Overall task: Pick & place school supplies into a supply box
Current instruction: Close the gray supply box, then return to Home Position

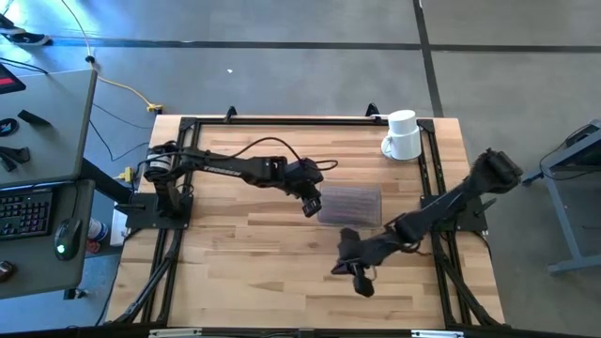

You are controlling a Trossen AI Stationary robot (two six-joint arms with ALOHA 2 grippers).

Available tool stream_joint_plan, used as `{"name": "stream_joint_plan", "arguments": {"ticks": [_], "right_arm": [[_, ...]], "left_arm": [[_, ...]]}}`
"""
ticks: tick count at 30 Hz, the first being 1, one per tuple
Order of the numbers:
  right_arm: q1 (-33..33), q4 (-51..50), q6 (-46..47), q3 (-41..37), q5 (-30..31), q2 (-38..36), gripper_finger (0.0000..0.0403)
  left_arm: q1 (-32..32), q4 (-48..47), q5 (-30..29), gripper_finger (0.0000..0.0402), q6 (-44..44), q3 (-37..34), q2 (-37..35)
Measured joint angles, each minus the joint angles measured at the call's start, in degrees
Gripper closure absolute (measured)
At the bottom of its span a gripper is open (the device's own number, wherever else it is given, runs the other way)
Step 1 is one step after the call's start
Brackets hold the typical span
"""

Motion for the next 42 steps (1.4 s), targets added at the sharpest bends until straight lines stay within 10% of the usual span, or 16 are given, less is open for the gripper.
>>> {"name": "stream_joint_plan", "arguments": {"ticks": [5, 10, 17, 34, 42], "right_arm": [[3.0, -7.6, -5.4, 0.1, 18.2, -5.3, 0.0403], [3.1, -31.2, 10.6, 0.1, 34.7, -7.2, 0.0403], [0.7, -54.4, 33.3, 0.0, 36.1, -4.1, 0.0403], [-1.4, -57.6, 32.2, 3.5, 35.1, 3.9, 0.0403], [1.4, -65.9, 16.2, 14.9, 39.7, -7.8, 0.0403]], "left_arm": [[-2.0, 0.6, 0.7, 0.0385, -1.5, 0.0, 0.0], [-5.3, 0.8, -0.1, 0.0379, -1.5, 0.0, 0.0], [-8.7, 7.2, -5.1, 0.0382, -0.9, 0.2, 3.0], [-6.6, 8.1, -1.6, 0.0387, -7.1, 0.2, 7.5], [-6.6, -20.3, -6.8, 0.0353, -0.7, 9.1, -4.4]]}}
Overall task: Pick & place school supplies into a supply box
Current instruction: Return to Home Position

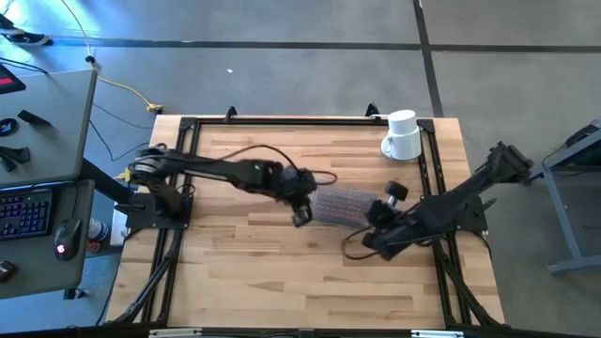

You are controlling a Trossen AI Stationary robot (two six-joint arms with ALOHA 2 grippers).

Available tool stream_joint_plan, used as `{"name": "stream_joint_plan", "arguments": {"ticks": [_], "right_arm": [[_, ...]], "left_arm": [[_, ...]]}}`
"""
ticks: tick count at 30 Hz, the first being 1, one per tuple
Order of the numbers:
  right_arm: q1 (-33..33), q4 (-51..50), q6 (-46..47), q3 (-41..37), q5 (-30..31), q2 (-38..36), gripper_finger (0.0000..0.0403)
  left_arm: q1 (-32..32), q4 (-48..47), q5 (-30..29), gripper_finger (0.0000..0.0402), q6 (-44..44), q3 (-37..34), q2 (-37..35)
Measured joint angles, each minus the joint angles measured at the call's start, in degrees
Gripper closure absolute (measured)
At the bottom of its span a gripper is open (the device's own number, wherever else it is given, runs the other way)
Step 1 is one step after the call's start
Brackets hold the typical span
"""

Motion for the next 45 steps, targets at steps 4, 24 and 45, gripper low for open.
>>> {"name": "stream_joint_plan", "arguments": {"ticks": [4, 24, 45], "right_arm": [[2.9, -3.0, -9.6, 3.5, 3.1, -7.2, 0.0403], [8.7, 38.8, -26.4, -35.6, -5.2, -56.7, 0.0402], [1.7, 66.9, -45.5, -58.7, -15.6, -78.7, 0.0402]], "left_arm": [[-0.3, -16.1, -9.8, 0.0344, 0.4, 5.1, -5.8], [-10.5, -0.3, -11.4, 0.0373, 4.1, -34.3, -49.3], [11.0, 51.6, 18.6, 0.0375, 17.0, -72.0, -69.5]]}}
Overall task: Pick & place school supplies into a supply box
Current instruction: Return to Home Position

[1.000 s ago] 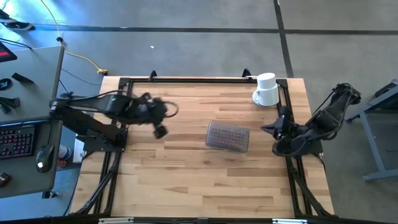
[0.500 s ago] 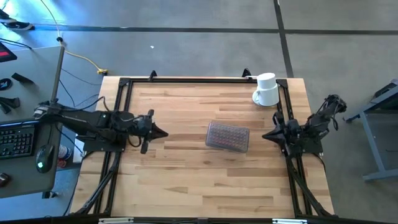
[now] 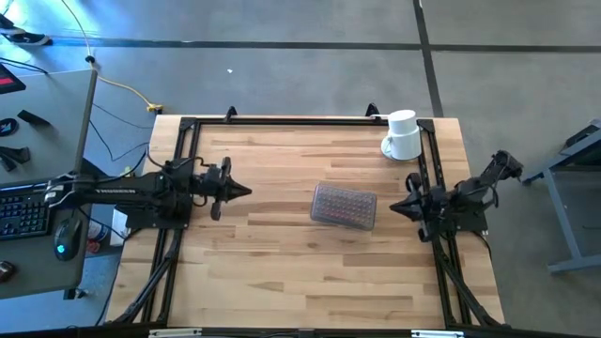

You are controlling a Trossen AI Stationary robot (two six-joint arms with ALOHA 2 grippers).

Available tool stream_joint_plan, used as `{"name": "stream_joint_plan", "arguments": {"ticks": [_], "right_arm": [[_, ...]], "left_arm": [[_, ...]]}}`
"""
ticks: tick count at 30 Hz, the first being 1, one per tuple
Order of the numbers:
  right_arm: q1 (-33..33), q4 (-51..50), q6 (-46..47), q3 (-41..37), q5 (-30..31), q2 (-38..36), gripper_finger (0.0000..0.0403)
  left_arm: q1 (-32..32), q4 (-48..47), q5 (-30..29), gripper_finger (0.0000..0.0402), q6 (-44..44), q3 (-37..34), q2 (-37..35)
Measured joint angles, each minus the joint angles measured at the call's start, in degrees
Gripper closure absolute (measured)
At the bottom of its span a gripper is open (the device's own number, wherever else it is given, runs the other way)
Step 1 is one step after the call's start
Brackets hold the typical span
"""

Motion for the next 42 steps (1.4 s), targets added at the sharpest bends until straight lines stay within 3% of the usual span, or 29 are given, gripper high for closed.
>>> {"name": "stream_joint_plan", "arguments": {"ticks": [5, 10, 16, 21, 25, 29, 33, 38, 42], "right_arm": [[-2.2, 6.9, 1.1, -4.8, -5.5, -0.1, 0.0402], [-4.3, 4.1, 5.5, -5.2, -5.4, -0.1, 0.0402], [-4.9, 4.3, 6.3, -5.2, -5.4, -0.1, 0.0402], [-4.9, 4.3, 6.4, -5.2, -4.0, -0.1, 0.0402], [-4.9, 4.3, 6.6, -5.2, 0.1, -0.1, 0.0402], [-4.9, 4.3, 6.6, -5.2, 0.9, 0.0, 0.0402], [-4.9, 3.5, 6.5, -5.2, -0.1, 0.3, 0.0402], [-4.9, 0.5, 6.2, -5.2, 0.1, 0.4, 0.0402], [-4.9, 0.3, 6.3, -5.2, -0.1, 0.4, 0.0402]], "left_arm": [[3.7, 4.0, 3.6, 0.0355, 0.7, -2.9, 0.0], [8.4, -3.0, 7.6, 0.0343, -2.3, -2.8, -1.8], [13.0, -9.3, 13.8, 0.0354, -4.6, -2.6, -13.1], [13.0, -11.3, 14.5, 0.0364, -3.7, -3.9, -24.1], [13.0, -14.5, 10.0, 0.0364, -3.9, -6.9, -31.3], [12.9, -11.4, 5.8, 0.0356, -8.9, -12.3, -30.5], [13.0, -12.5, -2.2, 0.0349, -11.3, -12.1, -29.6], [13.0, -11.7, -6.9, 0.0352, -10.9, -12.1, -29.6], [13.0, -12.1, -15.3, 0.0356, -10.6, -12.1, -29.5]]}}
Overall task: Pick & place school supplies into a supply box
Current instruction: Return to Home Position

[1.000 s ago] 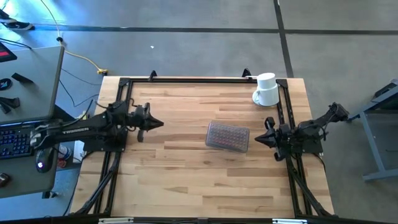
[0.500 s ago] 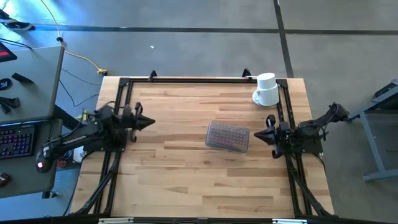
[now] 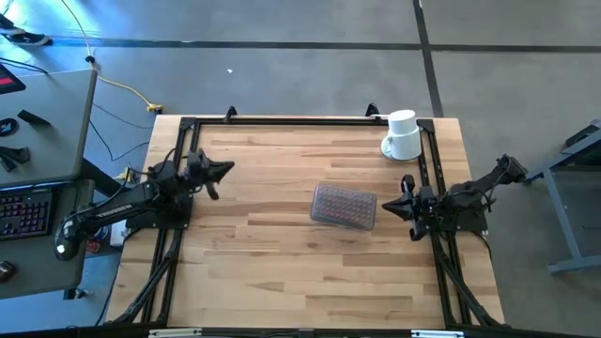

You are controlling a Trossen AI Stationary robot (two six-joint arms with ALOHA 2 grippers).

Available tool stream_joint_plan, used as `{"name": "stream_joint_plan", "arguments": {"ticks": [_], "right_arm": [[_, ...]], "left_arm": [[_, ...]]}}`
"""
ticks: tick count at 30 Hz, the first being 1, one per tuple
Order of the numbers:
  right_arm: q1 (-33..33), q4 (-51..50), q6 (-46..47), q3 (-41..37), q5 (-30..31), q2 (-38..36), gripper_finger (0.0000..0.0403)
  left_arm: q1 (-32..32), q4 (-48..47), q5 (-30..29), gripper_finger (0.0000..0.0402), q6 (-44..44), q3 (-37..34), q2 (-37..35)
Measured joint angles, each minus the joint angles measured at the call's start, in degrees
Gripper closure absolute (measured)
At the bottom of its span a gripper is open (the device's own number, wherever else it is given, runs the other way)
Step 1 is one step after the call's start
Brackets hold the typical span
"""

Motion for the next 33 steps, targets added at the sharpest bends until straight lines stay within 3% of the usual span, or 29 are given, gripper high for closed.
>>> {"name": "stream_joint_plan", "arguments": {"ticks": [5, 33], "right_arm": [[0.0, -0.3, -0.9, 0.0, -0.1, 0.0, 0.0402], [0.0, -0.3, -1.4, 0.0, -0.1, 0.0, 0.0402]], "left_arm": [[0.0, 1.4, -7.3, 0.0356, -0.1, 0.0, 0.0], [0.0, -1.0, -7.4, 0.0355, -0.5, 0.0, 0.0]]}}
